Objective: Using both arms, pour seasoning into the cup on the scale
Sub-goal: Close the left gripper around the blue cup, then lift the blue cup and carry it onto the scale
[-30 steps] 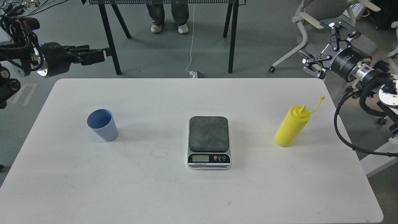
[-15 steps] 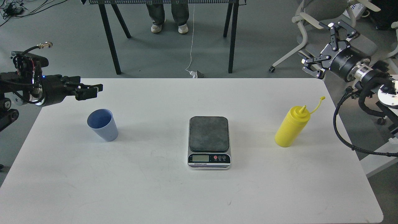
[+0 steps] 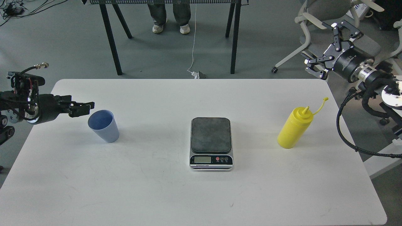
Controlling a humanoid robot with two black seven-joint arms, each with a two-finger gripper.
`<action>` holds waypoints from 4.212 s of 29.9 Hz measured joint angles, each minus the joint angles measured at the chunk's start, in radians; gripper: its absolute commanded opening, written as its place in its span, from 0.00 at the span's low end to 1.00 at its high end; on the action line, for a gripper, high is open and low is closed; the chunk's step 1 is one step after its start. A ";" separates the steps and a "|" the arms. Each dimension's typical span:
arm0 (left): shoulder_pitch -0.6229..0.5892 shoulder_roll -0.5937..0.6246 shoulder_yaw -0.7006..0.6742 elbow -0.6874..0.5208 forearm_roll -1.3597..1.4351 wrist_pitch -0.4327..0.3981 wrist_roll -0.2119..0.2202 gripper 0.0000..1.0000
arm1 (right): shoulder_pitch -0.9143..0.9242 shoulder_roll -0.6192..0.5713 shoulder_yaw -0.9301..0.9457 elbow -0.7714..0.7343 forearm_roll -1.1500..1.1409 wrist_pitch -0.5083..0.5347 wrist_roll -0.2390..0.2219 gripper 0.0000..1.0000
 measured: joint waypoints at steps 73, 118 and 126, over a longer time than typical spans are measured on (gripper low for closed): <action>0.030 -0.125 0.126 0.133 -0.012 0.057 0.000 0.45 | -0.011 -0.015 0.003 0.004 0.000 0.000 0.000 0.99; -0.001 -0.112 0.124 0.107 -0.009 0.055 0.000 0.05 | -0.021 -0.009 0.020 -0.001 0.000 0.000 0.000 0.99; -0.043 -0.072 0.125 0.001 -0.003 0.033 0.000 0.05 | -0.022 -0.002 0.020 -0.005 0.000 0.000 0.000 0.99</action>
